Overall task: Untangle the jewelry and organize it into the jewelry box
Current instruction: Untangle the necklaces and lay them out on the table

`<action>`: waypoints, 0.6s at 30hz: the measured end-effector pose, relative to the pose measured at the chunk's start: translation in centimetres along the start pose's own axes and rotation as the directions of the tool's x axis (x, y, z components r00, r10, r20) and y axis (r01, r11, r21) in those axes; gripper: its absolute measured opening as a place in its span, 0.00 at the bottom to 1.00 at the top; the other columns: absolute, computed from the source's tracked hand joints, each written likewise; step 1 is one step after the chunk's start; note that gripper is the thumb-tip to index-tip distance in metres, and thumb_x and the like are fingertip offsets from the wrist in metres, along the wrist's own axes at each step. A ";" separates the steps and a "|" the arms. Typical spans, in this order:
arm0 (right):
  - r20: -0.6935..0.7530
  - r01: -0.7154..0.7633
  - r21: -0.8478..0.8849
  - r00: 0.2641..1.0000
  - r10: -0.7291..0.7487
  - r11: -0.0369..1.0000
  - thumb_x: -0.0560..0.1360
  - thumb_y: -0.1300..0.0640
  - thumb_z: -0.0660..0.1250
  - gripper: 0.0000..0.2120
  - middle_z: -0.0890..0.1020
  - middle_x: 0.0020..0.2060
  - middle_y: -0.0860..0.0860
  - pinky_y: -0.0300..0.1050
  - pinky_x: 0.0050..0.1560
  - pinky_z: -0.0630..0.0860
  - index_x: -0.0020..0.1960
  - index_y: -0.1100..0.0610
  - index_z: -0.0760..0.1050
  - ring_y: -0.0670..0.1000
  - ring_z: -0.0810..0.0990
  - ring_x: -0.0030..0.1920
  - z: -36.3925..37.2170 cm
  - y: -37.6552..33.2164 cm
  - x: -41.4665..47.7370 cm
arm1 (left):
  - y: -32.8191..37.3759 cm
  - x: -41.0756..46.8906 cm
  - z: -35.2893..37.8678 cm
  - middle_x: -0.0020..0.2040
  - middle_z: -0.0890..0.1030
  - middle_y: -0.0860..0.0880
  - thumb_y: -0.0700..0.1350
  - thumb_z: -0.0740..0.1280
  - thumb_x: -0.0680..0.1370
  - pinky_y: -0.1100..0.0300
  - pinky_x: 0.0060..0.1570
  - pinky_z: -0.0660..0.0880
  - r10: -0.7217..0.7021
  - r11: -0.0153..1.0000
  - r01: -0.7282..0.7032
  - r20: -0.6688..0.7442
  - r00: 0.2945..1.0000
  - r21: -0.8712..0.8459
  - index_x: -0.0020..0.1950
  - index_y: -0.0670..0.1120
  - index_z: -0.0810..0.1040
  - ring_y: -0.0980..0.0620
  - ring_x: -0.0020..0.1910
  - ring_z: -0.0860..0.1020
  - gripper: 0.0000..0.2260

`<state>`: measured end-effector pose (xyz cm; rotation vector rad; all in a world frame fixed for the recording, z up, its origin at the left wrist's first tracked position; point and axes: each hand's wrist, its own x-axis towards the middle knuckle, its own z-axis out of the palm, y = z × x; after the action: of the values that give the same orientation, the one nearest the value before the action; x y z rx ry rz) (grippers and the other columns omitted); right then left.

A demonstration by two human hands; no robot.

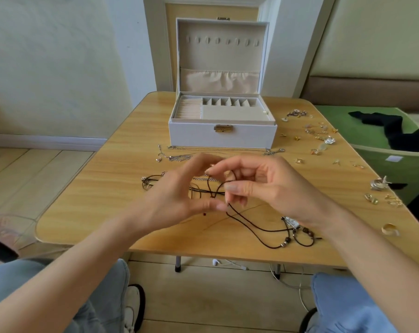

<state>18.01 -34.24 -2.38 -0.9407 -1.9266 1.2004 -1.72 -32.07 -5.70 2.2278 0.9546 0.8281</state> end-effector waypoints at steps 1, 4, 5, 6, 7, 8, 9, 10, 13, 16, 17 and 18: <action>-0.036 -0.005 0.003 0.999 0.005 1.000 0.74 0.68 0.66 0.11 0.82 0.35 0.54 0.39 0.35 0.74 0.55 0.58 0.77 0.48 0.79 0.36 -0.1 -0.1 0.0 | 0.4 0.1 0.0 0.48 0.82 0.52 0.53 0.72 0.70 0.65 0.52 0.74 -0.044 0.990 0.047 0.026 0.999 -0.135 0.55 0.45 0.76 0.60 0.50 0.79 0.18; -0.145 -0.027 0.006 0.989 0.028 1.000 0.70 0.63 0.70 0.11 0.82 0.32 0.53 0.38 0.36 0.74 0.52 0.57 0.76 0.47 0.79 0.35 -1.2 -0.3 -0.1 | 0.9 0.2 -1.4 0.31 0.78 0.49 0.43 0.65 0.73 0.63 0.38 0.76 -0.140 0.877 0.107 -0.037 0.989 -0.469 0.43 0.42 0.76 0.53 0.33 0.79 0.05; -0.154 -0.044 -0.010 0.987 0.041 0.999 0.68 0.60 0.71 0.12 0.82 0.31 0.52 0.40 0.40 0.75 0.51 0.57 0.76 0.47 0.79 0.35 -1.7 -0.3 -0.2 | 0.7 0.2 -2.2 0.28 0.75 0.50 0.42 0.64 0.74 0.63 0.34 0.76 -0.183 0.824 0.099 -0.097 0.978 -0.559 0.42 0.42 0.75 0.53 0.29 0.77 0.04; -0.150 -0.067 -0.032 0.987 0.062 0.997 0.67 0.57 0.71 0.13 0.82 0.31 0.52 0.39 0.43 0.76 0.51 0.56 0.77 0.46 0.80 0.35 -2.1 -0.3 -0.4 | 0.5 0.2 -3.0 0.27 0.71 0.51 0.42 0.64 0.75 0.64 0.29 0.74 -0.235 0.764 0.083 -0.157 0.959 -0.640 0.42 0.42 0.74 0.55 0.25 0.72 0.04; -0.140 -0.096 -0.056 0.986 0.088 0.994 0.66 0.56 0.71 0.12 0.82 0.30 0.51 0.36 0.45 0.76 0.50 0.55 0.79 0.45 0.80 0.34 -2.5 -0.3 -0.6 | 0.1 0.2 -3.8 0.27 0.68 0.52 0.42 0.63 0.76 0.66 0.25 0.70 -0.292 0.711 0.068 -0.205 0.934 -0.700 0.43 0.42 0.73 0.57 0.23 0.67 0.04; -0.126 -0.125 -0.079 0.985 0.115 0.989 0.67 0.57 0.71 0.10 0.81 0.29 0.51 0.33 0.45 0.76 0.48 0.54 0.80 0.45 0.80 0.34 -2.9 -0.2 -0.7 | -0.3 0.1 -4.6 0.27 0.66 0.53 0.43 0.61 0.76 0.68 0.22 0.65 -0.349 0.675 0.065 -0.241 0.906 -0.735 0.43 0.42 0.73 0.58 0.23 0.63 0.05; -0.114 -0.150 -0.098 0.984 0.139 0.984 0.67 0.59 0.71 0.08 0.81 0.28 0.51 0.31 0.44 0.76 0.47 0.54 0.81 0.44 0.80 0.33 -3.2 -0.1 -0.9 | -0.8 -0.1 -5.1 0.27 0.66 0.53 0.43 0.60 0.77 0.69 0.21 0.62 -0.403 0.668 0.080 -0.269 0.875 -0.740 0.44 0.42 0.74 0.59 0.22 0.61 0.07; -0.110 -0.174 -0.115 0.981 0.161 0.978 0.68 0.60 0.71 0.07 0.81 0.28 0.52 0.32 0.43 0.76 0.46 0.55 0.82 0.45 0.80 0.33 -3.4 0.1 -1.1 | -1.4 -0.4 -5.6 0.27 0.66 0.52 0.43 0.60 0.78 0.70 0.21 0.60 -0.455 0.692 0.120 -0.301 0.838 -0.712 0.44 0.42 0.76 0.59 0.22 0.60 0.08; -0.114 -0.242 -0.165 0.968 0.226 0.956 0.68 0.62 0.71 0.05 0.81 0.27 0.54 0.30 0.38 0.74 0.44 0.56 0.82 0.44 0.78 0.30 -4.0 0.5 -1.8 | -2.6 -1.5 -6.6 0.28 0.67 0.51 0.44 0.61 0.80 0.70 0.23 0.61 -0.554 0.804 0.358 -0.379 0.741 -0.474 0.43 0.43 0.79 0.60 0.22 0.61 0.10; -0.073 -0.319 -0.222 0.948 0.310 0.922 0.64 0.56 0.73 0.09 0.82 0.27 0.54 0.29 0.39 0.73 0.43 0.57 0.81 0.46 0.79 0.30 -4.5 1.0 -2.4 | -3.1 -2.9 -7.5 0.28 0.70 0.48 0.43 0.66 0.78 0.64 0.27 0.62 -0.573 0.820 0.506 -0.380 0.726 -0.268 0.41 0.42 0.80 0.56 0.24 0.64 0.08; -0.065 -0.349 -0.236 0.937 0.343 0.907 0.61 0.54 0.73 0.11 0.82 0.27 0.55 0.30 0.39 0.74 0.42 0.58 0.81 0.47 0.79 0.29 -4.7 1.1 -2.6 | -3.3 -3.3 -7.8 0.28 0.71 0.48 0.43 0.67 0.76 0.62 0.29 0.62 -0.575 0.817 0.538 -0.381 0.725 -0.209 0.40 0.41 0.79 0.53 0.26 0.64 0.08; -0.061 -0.378 -0.245 0.925 0.375 0.893 0.60 0.54 0.73 0.12 0.82 0.27 0.55 0.32 0.39 0.74 0.40 0.59 0.81 0.47 0.79 0.29 -4.9 1.2 -2.8 | -3.4 -3.8 -8.0 0.27 0.73 0.48 0.43 0.69 0.75 0.61 0.30 0.61 -0.577 0.810 0.566 -0.382 0.722 -0.154 0.39 0.41 0.79 0.51 0.27 0.65 0.07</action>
<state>23.80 -34.11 -2.20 -1.5103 -1.9756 1.1663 -10.99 -30.95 -4.07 1.5798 1.7124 1.0087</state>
